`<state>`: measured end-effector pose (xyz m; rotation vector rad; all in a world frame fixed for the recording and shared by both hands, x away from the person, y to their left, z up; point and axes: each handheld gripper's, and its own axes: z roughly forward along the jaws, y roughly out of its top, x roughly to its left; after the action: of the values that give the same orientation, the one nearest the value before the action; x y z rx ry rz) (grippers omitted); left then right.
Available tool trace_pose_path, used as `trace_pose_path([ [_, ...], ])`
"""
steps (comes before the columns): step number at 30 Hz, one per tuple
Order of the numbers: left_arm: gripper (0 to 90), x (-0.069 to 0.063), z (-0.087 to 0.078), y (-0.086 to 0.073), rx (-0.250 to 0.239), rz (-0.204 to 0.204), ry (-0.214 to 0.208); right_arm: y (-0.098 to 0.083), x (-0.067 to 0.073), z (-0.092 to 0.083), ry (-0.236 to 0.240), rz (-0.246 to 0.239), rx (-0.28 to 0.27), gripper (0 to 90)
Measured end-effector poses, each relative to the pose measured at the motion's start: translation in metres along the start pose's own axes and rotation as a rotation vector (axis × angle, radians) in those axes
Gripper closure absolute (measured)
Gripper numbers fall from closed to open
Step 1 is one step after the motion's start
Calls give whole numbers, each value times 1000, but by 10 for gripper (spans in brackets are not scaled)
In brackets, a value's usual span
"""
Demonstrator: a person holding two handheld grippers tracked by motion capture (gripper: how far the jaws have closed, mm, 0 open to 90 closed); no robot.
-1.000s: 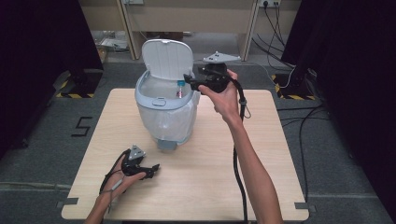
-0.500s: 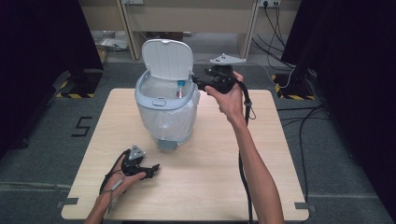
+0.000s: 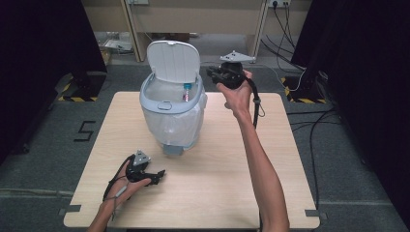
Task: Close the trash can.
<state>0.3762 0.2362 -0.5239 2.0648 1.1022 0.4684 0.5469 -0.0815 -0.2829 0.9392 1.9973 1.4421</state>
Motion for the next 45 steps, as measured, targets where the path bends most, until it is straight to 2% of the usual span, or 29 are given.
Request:
trace_pose_path([
  [6,143,0,0,0,0,0,0,-3,-6,14,15,4,-4,885],
  [15,143,0,0,0,0,0,0,-8,-18,35,29,23,10,896],
  [19,143,0,0,0,0,-1,0,-3,-18,40,49,26,-7,896],
  [24,143,0,0,0,0,0,1,4,-11,45,91,8,-15,897],
  [27,143,0,0,0,0,-1,1,5,-11,45,93,-7,-13,897],
  [28,143,0,0,0,0,0,0,6,-13,43,120,1,-32,897],
  [33,143,0,0,0,-1,-1,2,10,-15,38,159,24,-69,898],
  [37,143,0,0,0,-1,-1,2,10,-15,36,191,26,-66,898],
  [41,143,0,0,0,-1,-1,2,11,-10,32,213,6,-60,898],
  [43,143,0,0,0,-1,0,2,11,-5,28,210,-16,-46,898],
  [45,143,0,0,0,-1,0,2,9,0,24,234,-21,-44,897],
])
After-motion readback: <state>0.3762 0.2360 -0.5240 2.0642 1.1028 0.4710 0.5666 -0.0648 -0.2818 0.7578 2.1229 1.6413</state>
